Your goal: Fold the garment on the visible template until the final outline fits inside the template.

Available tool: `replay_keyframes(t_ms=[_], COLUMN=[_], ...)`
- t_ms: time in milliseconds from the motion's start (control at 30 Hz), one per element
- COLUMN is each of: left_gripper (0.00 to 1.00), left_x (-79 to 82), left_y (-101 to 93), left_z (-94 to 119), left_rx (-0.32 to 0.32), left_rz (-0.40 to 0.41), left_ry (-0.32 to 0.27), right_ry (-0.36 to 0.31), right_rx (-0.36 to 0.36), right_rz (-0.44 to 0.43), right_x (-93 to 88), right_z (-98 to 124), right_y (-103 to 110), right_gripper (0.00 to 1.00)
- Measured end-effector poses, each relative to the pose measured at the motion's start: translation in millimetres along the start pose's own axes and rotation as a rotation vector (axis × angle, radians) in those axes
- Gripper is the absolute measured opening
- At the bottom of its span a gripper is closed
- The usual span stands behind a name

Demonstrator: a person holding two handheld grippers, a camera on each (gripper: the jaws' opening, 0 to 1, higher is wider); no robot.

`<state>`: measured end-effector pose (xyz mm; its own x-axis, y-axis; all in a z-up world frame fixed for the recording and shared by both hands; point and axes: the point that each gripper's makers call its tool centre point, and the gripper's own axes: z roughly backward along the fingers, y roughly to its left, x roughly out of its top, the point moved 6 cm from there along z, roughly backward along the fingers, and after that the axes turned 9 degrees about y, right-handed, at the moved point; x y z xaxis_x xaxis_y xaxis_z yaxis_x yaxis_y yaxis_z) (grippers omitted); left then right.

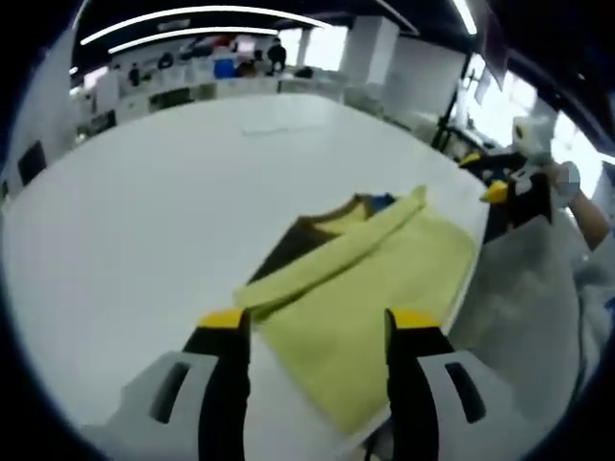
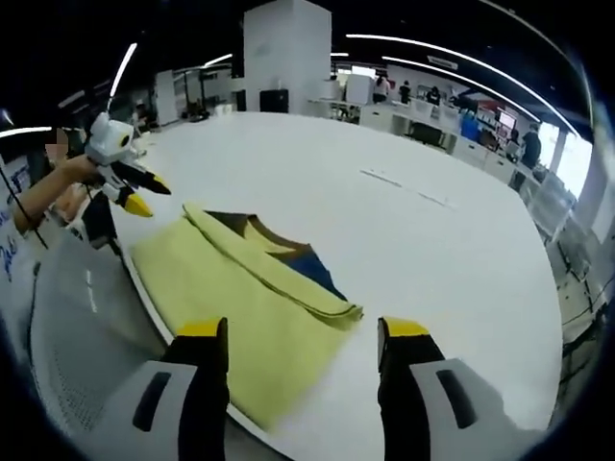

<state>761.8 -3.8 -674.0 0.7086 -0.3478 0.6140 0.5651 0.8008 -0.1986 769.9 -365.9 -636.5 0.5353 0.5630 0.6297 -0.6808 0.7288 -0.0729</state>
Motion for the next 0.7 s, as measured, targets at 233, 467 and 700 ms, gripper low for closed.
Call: replay_keyframes(t_ms=[233,467,700], left_gripper=[0.40,0.34,0.32], left_x=[-9.1,-6.8,-12.4], left_y=[7.8,18.2,25.0], left_z=[-13.8,-21.7,-33.4], left_rx=[0.006,0.022,0.033], left_rz=[0.044,0.072,0.073], left_ry=[0.035,0.026,0.075], right_ry=[0.019,0.027,0.021], right_rx=[-0.041,-0.046,-0.048], right_rz=[0.032,0.015,-0.039], right_x=[-2.3,-5.8,-8.4], right_z=[-8.5,-21.9,-39.6], right_y=[-7.2,-14.6,-24.1], right_gripper=[0.46,0.31,0.16])
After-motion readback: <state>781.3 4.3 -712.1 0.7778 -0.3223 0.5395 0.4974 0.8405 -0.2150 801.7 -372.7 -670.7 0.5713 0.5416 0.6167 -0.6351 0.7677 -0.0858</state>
